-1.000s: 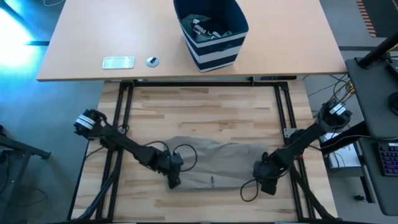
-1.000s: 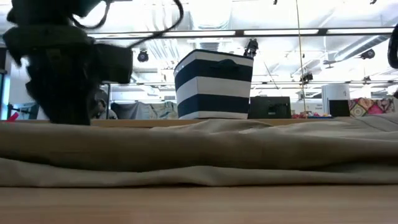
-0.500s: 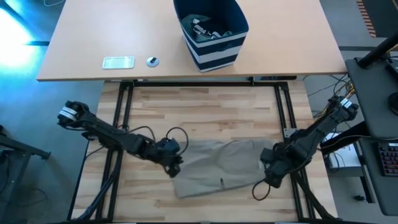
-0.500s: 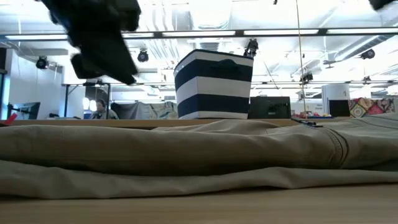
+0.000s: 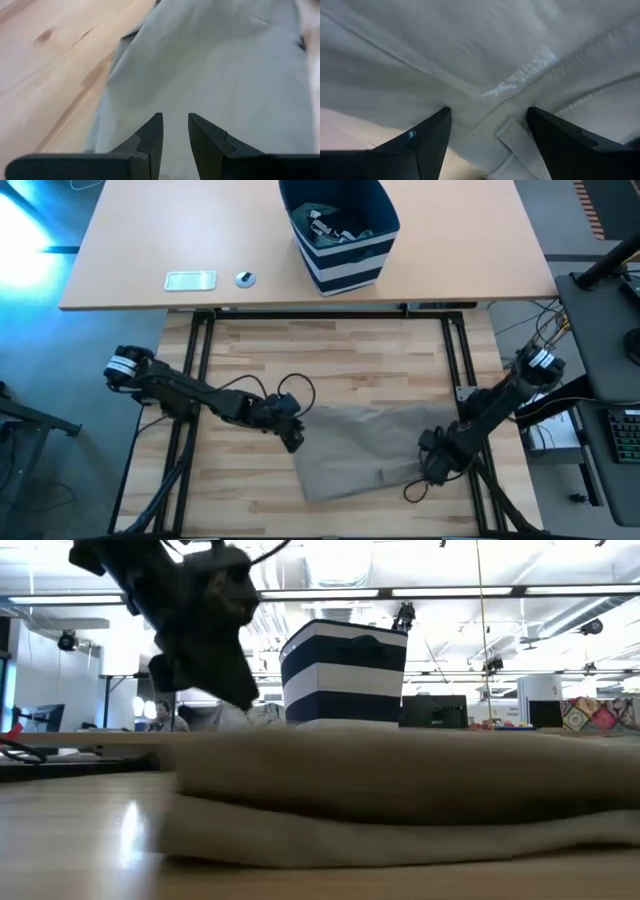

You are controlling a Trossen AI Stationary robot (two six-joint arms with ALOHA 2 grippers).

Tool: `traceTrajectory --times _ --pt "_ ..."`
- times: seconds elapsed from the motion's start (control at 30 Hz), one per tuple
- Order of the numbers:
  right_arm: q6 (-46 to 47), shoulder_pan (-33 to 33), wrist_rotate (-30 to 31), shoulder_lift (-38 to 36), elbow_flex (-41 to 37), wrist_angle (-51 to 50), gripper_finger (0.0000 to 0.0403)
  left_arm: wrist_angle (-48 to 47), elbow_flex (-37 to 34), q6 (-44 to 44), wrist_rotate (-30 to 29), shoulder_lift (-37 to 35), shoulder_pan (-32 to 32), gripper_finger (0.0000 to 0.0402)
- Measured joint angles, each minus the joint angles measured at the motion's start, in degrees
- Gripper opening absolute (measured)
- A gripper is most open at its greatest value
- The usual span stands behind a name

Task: Fold Laundry from Bin
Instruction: Fold the brown shorts

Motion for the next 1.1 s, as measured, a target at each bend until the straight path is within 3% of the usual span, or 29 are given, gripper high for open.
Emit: traceTrajectory --times 0.13,0.2,0.4,0.5,0.57,0.67,0.8,0.93,1.1 --pt "-19.01 -7.75 0.67 0.11 0.33 -2.19 0.0267 1.76 0.28 1.96 1.16 -0.69 1.20 0.0077" --pt "-29.59 -14.28 5.00 0.12 0.37 -4.04 0.0267 1.78 1.10 2.71 1.14 -1.06 1.94 0.0077" --pt "-58.44 -34.90 30.39 1.60 10.42 -9.52 0.0264 1.98 3.91 4.66 1.27 -0.80 6.09 0.0077" --pt "-63.95 -39.82 38.92 1.57 20.04 -15.91 0.0258 1.66 4.51 5.18 1.27 0.91 10.19 0.0077" --pt "-61.53 -41.31 37.55 0.37 24.70 -15.85 0.0253 1.91 4.59 5.48 1.17 2.50 12.93 0.0077" --pt "-53.01 -41.16 28.60 -3.29 26.40 -9.63 0.0245 2.88 4.57 6.74 0.91 5.93 16.37 0.0077" --pt "-41.79 -37.29 21.47 -4.86 19.68 9.04 0.0239 9.03 4.55 8.76 2.45 12.90 18.33 0.0077" --pt "-33.86 -31.49 16.08 -1.25 10.51 23.31 0.0240 9.95 5.61 7.77 4.21 19.24 18.73 0.0077" --pt "-30.36 -26.65 12.04 4.76 2.88 18.16 0.0240 4.41 5.76 6.37 7.85 18.50 18.10 0.0077"
